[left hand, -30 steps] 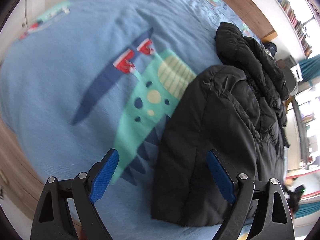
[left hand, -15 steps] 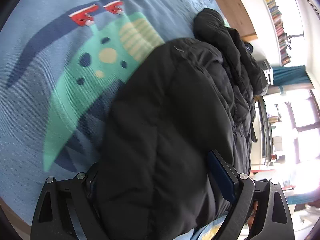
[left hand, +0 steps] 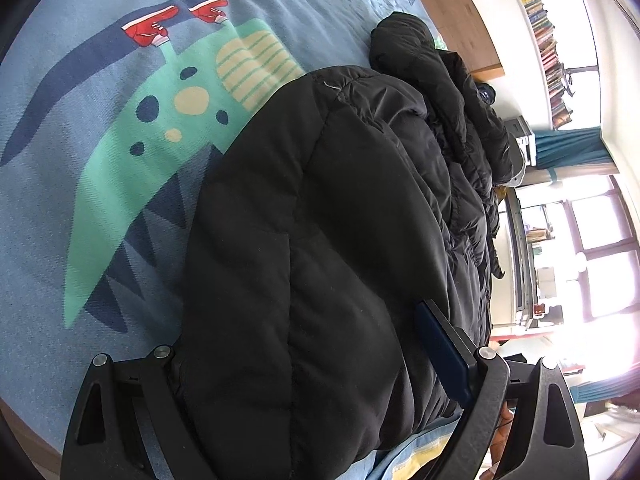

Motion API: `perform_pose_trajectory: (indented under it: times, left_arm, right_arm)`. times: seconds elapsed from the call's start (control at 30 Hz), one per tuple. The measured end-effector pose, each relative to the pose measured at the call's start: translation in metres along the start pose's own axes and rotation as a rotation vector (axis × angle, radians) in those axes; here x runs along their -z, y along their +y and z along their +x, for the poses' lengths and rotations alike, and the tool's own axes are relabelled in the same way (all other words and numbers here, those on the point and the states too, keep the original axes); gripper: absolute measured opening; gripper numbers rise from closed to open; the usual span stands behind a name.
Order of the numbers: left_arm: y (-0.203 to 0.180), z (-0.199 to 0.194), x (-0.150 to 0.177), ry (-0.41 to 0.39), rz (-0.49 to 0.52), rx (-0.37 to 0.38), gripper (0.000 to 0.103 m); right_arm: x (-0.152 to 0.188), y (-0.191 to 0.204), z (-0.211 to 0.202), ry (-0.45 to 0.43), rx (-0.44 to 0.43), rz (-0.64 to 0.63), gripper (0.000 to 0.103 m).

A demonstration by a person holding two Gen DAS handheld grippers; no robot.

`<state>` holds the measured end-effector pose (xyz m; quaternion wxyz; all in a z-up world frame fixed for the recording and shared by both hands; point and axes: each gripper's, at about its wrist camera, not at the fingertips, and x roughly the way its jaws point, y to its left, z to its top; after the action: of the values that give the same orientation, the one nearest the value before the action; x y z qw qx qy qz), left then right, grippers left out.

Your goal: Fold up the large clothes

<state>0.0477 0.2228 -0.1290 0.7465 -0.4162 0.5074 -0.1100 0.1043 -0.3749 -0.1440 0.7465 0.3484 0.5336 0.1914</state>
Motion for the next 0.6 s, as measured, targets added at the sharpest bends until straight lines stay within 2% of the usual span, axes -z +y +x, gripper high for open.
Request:
perform_pose_trajectory:
  times: [0.13,0.43,0.6]
  left_arm:
    - [0.001,0.001,0.000,-0.003,-0.009,-0.015,0.089]
    - [-0.001,0.006,0.004,-0.007,-0.008,-0.048,0.089]
    - [-0.005,0.004,0.007,-0.010,0.009,-0.055,0.076]
  right_arm:
    - [-0.001,-0.018,-0.010,-0.013,0.025,0.032,0.089]
    - [0.012,-0.025,0.010,0.044,-0.036,0.055,0.089]
    - [0.012,-0.013,0.010,0.034,-0.029,0.023,0.086]
